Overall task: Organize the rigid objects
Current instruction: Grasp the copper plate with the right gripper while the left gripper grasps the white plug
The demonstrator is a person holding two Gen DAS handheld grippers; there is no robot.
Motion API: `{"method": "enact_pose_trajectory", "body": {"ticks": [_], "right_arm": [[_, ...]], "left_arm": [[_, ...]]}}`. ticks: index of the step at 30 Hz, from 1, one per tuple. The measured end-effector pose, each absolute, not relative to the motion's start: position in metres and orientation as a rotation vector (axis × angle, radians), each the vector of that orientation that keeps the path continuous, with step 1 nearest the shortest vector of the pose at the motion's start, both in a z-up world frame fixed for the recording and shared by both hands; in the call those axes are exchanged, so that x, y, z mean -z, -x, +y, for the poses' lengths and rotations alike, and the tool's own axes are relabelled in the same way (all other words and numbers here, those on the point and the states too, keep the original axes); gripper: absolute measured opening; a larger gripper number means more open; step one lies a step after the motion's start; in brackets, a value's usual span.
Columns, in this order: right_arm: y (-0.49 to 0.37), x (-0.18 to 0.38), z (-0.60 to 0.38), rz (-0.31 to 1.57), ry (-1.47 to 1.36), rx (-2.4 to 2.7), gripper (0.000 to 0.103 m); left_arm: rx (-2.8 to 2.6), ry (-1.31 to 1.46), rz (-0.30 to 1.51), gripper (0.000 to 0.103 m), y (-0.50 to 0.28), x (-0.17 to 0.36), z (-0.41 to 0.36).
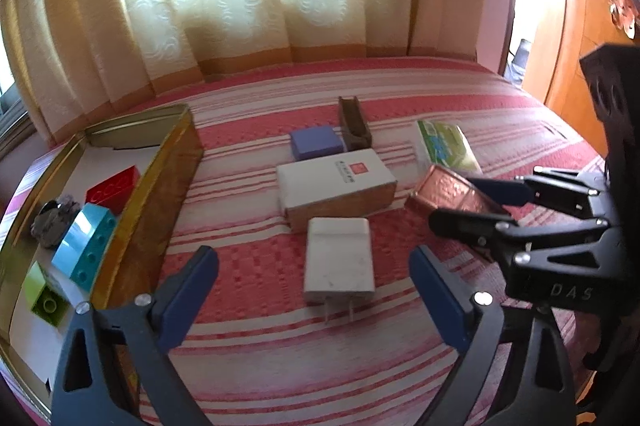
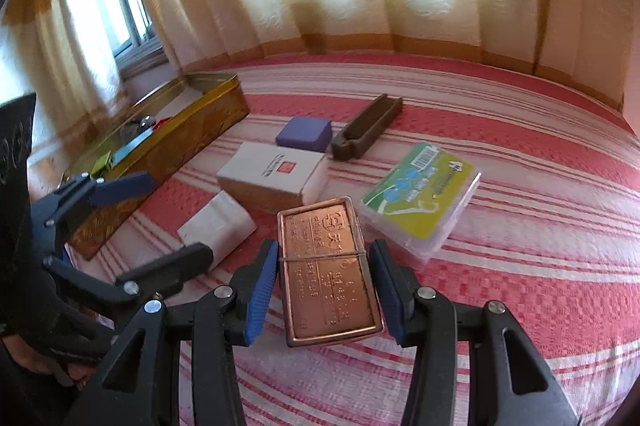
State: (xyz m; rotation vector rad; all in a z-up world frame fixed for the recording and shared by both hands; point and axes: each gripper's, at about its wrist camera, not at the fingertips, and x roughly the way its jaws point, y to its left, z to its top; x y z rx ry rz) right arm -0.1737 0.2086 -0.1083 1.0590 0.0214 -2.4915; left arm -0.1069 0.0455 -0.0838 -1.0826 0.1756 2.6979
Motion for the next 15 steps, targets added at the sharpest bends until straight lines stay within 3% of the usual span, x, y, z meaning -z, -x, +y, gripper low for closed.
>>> {"method": "enact_pose_trajectory", "body": {"ticks": [1, 6, 15], "right_arm": [[0.174, 0.108, 0.209, 0.019, -1.056, 2.499, 0.05], [0.173, 0.107, 0.21, 0.026, -1.043, 2.526, 0.05], [0.172, 0.107, 0.206, 0.068, -1.05, 2.539, 0.05]], "left_arm": [[-2.681, 1.096, 0.184, 0.093, 0.109, 0.085, 0.048], [-2.604, 1.166, 0.156, 0.064, 0.119, 0.092, 0.049], [-2.526, 1.193, 0.125, 0.037, 0.122, 0.096, 0.05]]}}
